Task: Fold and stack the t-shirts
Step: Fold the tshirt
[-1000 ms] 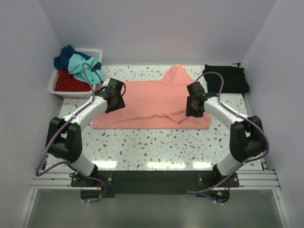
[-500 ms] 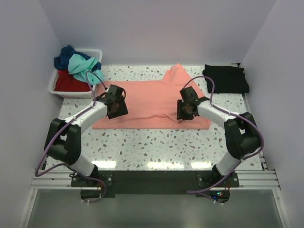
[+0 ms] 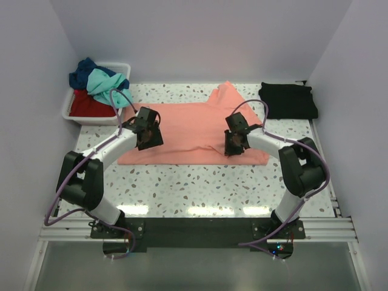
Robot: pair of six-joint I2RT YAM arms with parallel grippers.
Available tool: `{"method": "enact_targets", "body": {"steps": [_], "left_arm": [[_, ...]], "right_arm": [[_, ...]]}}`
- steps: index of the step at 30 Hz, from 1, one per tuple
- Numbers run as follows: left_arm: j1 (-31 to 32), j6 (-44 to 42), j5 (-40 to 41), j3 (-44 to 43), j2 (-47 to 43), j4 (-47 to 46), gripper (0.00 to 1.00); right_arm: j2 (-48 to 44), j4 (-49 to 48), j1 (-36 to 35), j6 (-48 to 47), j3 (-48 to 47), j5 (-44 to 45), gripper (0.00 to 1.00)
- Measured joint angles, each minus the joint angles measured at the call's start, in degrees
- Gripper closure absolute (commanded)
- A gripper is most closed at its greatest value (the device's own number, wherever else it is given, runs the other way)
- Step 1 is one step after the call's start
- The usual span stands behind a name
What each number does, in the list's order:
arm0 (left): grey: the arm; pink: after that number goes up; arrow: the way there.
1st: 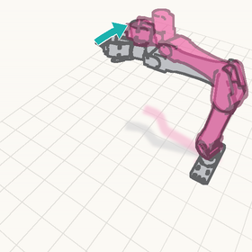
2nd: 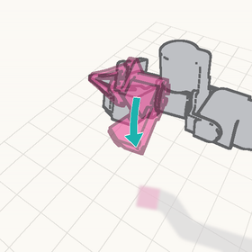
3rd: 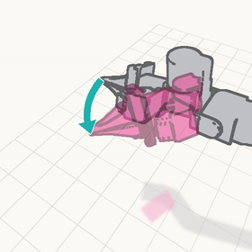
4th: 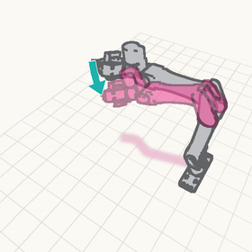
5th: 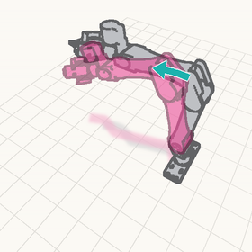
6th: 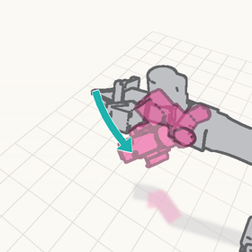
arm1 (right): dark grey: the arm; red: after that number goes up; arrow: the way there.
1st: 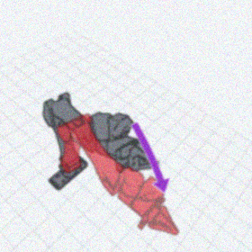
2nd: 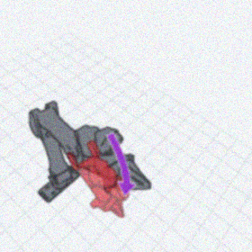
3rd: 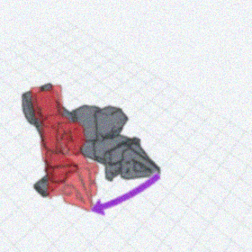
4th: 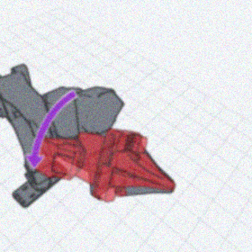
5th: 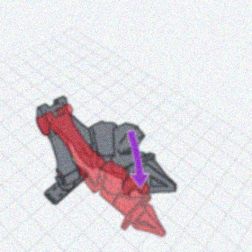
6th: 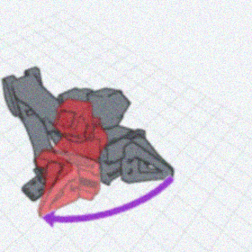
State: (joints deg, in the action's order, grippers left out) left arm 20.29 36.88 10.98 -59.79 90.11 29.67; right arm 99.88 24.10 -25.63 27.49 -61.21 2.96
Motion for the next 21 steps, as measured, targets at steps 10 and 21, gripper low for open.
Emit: {"method": "enact_targets", "body": {"steps": [10, 21], "left_arm": [[0.0, -0.1, 0.8, -0.7, 0.0, 0.0, 0.39], [0.0, -0.1, 1.4, -0.7, 0.0, 0.6, 0.38]], "right_arm": [[1.3, 0.5, -0.2, 0.0, -1.5, 0.4, 1.00], [-0.3, 3.3, -0.4, -0.9, -7.6, 2.0, 1.00]]}}
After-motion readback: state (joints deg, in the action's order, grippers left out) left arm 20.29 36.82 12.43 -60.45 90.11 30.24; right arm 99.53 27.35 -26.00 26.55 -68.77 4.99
